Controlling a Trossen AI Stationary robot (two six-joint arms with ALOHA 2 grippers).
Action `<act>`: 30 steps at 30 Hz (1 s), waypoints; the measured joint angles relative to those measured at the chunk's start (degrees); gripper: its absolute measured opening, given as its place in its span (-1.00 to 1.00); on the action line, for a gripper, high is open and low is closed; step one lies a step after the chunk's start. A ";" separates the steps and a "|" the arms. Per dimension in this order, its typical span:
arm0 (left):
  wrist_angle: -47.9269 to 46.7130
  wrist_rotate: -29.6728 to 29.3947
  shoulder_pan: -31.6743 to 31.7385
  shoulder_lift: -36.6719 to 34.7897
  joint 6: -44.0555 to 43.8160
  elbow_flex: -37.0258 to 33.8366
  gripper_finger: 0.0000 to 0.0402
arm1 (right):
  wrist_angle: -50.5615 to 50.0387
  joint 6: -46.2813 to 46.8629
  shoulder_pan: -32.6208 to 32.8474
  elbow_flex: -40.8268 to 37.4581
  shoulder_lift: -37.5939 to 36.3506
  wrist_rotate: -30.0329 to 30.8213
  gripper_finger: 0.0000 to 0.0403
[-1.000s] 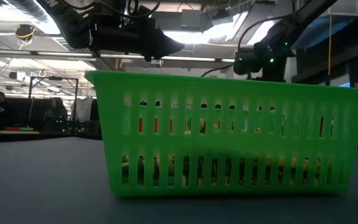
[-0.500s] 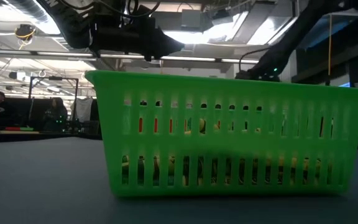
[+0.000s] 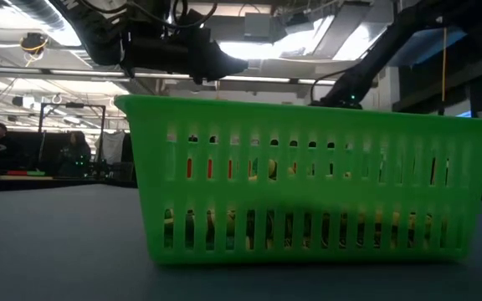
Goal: Sort crayons
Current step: Put the green crayon into the green bin
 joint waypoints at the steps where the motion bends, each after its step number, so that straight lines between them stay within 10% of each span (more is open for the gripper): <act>1: 0.00 -0.04 0.00 0.00 -0.02 0.00 -0.35 | -0.02 0.85 0.27 0.00 0.03 0.72 0.74; 6: 0.02 -0.09 -0.02 0.00 -0.04 0.01 -0.35 | -0.91 1.84 2.10 -0.11 -0.42 7.03 0.74; 30: 0.13 -0.08 -0.02 0.00 0.02 0.00 -0.35 | 0.33 -0.57 1.81 -0.25 -0.83 0.88 0.73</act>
